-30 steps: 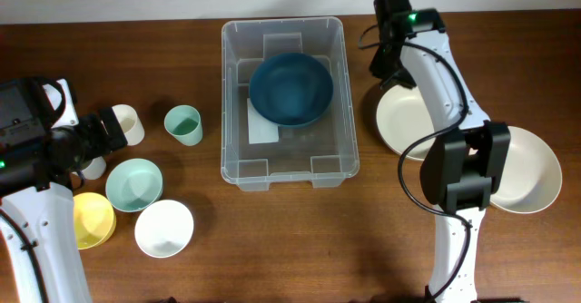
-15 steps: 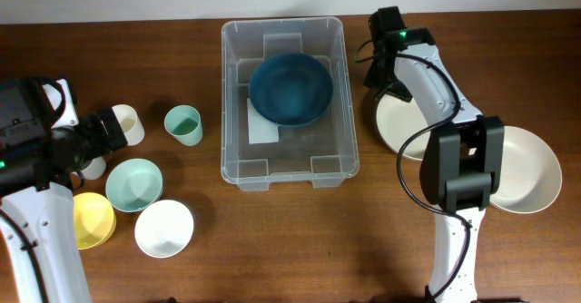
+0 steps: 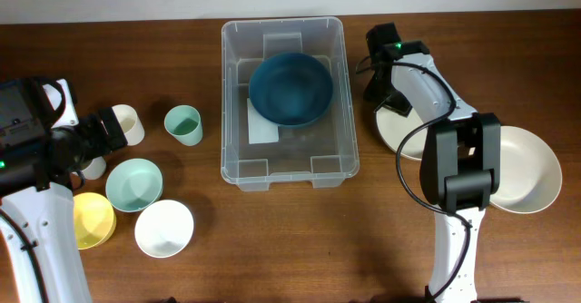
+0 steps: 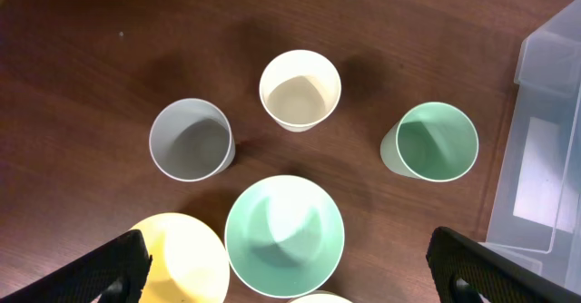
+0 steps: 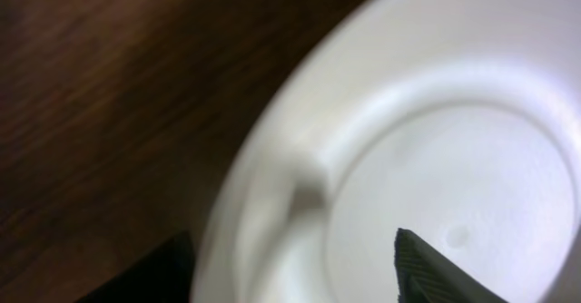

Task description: Pack container

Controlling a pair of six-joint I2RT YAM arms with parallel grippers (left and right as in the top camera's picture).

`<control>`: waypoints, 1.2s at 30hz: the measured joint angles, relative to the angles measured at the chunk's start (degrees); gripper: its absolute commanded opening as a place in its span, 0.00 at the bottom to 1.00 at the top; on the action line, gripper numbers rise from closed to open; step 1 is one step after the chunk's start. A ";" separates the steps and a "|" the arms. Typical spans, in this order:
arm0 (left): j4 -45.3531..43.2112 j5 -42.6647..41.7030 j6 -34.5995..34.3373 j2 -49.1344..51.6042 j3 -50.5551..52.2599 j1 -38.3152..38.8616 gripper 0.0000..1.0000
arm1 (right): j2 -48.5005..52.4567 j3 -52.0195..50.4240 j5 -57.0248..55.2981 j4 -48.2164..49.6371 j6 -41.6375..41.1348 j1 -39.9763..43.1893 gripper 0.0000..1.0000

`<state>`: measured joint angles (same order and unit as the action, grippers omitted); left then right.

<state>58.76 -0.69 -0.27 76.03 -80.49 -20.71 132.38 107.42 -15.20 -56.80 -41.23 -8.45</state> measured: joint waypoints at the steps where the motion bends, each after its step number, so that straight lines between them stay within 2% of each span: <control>1: 0.02 0.00 0.00 0.00 0.00 0.00 1.00 | 0.00 -0.26 -0.02 0.09 -0.13 0.00 0.64; 4: 0.00 0.00 -0.02 0.00 0.00 0.00 1.00 | 0.00 -1.16 -0.02 0.31 -0.55 0.00 0.61; 6: 0.00 -0.02 0.00 0.00 0.00 0.00 1.00 | 0.00 -1.49 -0.02 0.37 -0.50 0.00 0.53; 7: 0.00 -0.02 0.00 0.00 0.00 0.00 1.00 | 0.00 -1.53 -0.02 0.35 -0.55 0.00 0.43; 16: 0.00 -0.02 -0.02 0.00 0.00 0.00 1.00 | 0.00 -1.57 0.02 0.74 -1.07 0.00 0.04; 31: 0.00 0.00 -0.02 0.00 0.00 0.00 0.99 | 0.00 -1.20 -0.46 0.63 0.09 0.00 0.04; 36: 0.00 0.00 0.00 0.00 0.00 0.00 1.00 | 0.00 4.52 -0.98 -3.76 2.23 0.00 0.04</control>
<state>58.76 -0.69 -0.27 76.03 -80.49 -20.71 132.38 111.94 -16.19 -60.55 -39.00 -8.45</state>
